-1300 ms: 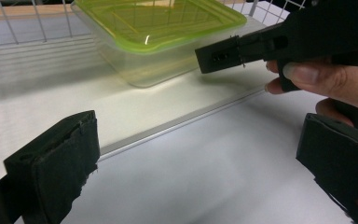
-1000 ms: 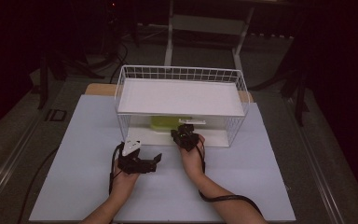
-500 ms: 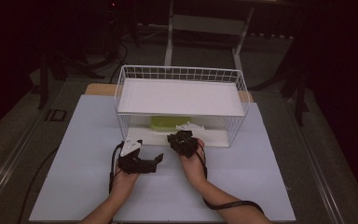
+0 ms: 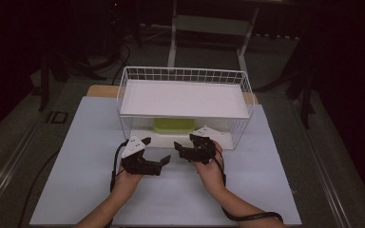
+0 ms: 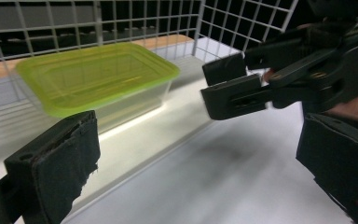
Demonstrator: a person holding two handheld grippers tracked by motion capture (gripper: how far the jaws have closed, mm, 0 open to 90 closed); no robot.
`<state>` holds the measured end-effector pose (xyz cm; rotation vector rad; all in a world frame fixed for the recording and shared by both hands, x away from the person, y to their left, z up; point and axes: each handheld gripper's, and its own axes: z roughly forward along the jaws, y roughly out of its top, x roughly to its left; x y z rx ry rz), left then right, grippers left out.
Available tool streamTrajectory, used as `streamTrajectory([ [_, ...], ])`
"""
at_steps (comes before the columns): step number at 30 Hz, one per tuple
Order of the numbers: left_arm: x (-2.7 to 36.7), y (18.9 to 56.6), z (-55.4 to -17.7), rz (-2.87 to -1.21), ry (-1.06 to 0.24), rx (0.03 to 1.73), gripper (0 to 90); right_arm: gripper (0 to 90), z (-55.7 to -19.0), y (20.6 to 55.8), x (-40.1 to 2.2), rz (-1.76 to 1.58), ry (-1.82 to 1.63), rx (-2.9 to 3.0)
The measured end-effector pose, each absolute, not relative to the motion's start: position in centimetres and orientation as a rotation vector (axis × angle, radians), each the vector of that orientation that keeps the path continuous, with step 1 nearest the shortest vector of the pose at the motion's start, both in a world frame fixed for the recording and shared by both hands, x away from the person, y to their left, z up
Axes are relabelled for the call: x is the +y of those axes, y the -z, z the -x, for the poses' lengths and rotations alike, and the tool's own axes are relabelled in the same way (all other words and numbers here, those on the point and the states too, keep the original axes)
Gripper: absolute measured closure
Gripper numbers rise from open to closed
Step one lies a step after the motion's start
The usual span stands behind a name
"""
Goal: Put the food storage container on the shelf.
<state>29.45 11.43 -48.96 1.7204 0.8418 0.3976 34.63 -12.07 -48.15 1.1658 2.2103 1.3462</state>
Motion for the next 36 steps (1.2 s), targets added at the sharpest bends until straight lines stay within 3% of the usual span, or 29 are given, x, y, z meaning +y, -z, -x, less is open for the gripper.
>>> streamTrajectory([
  [5, 11.3, 48.5, -28.8, -1.731, -0.365, 0.807, 0.0, 15.2, -33.9, 47.9, -13.3, -1.126, -1.378, 2.250],
  [18, 12.4, 47.4, -26.2, -1.732, -0.262, 0.734, 0.0, 15.3, -30.3, 46.5, -16.1, -1.058, -1.440, 2.301],
  [36, 14.0, 47.6, -23.3, -1.770, -0.244, 0.694, 0.0, 15.2, -26.9, 46.2, -21.0, -1.078, -1.472, 2.295],
])
